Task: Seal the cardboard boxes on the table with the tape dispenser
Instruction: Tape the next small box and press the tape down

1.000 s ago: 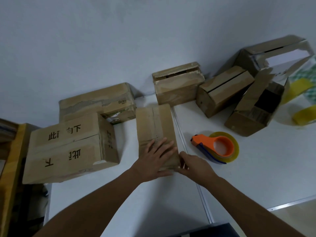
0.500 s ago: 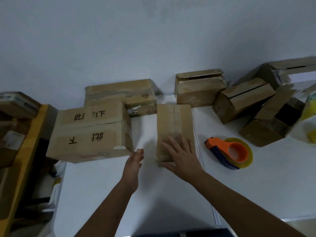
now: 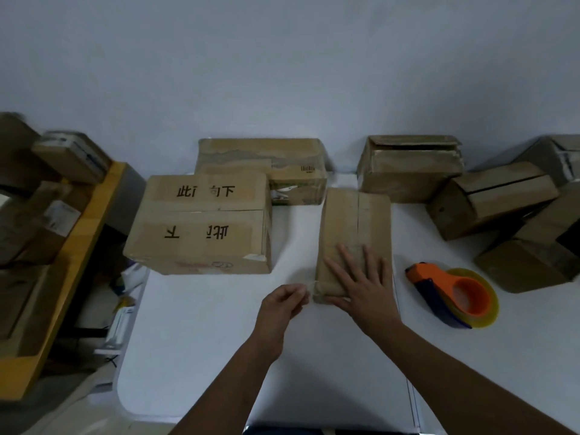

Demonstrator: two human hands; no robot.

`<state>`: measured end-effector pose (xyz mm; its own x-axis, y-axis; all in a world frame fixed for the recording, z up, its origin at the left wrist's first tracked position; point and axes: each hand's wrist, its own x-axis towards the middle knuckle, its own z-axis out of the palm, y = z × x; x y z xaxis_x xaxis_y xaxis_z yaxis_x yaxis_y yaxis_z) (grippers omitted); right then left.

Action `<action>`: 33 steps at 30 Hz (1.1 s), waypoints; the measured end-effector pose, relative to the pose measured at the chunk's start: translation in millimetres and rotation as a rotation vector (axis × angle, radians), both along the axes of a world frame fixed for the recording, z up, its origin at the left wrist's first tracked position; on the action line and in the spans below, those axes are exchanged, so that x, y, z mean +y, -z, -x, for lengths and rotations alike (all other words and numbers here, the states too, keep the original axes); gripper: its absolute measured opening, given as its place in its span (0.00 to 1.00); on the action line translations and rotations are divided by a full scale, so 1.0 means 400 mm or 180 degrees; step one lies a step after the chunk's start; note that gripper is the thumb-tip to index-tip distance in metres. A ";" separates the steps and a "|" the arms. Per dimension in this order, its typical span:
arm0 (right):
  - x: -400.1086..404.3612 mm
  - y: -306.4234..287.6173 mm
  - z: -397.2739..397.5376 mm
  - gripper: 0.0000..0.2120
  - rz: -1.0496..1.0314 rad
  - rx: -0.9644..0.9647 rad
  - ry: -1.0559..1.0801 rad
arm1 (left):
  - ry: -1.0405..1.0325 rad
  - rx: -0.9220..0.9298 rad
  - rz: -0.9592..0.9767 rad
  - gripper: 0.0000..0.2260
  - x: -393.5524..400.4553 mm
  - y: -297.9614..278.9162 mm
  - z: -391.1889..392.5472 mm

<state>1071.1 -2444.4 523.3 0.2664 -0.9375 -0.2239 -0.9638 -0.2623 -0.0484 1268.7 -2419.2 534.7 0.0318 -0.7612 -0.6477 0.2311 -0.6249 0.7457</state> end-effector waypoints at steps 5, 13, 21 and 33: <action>-0.001 0.002 -0.007 0.36 0.0038 0.0001 0.0061 | -0.0225 -0.0164 0.0089 0.06 0.005 -0.001 0.014; 0.000 0.005 0.002 0.36 0.0009 -0.0197 0.0094 | -0.0289 -0.0384 0.0262 0.04 -0.025 0.035 0.046; -0.005 0.004 0.000 0.35 -0.0050 -0.0250 0.0100 | 0.0123 -0.0839 0.0382 0.05 -0.044 0.074 0.100; -0.004 0.006 -0.003 0.36 -0.0007 -0.0216 0.0127 | 0.1194 -0.1878 0.0415 0.08 -0.108 0.094 0.069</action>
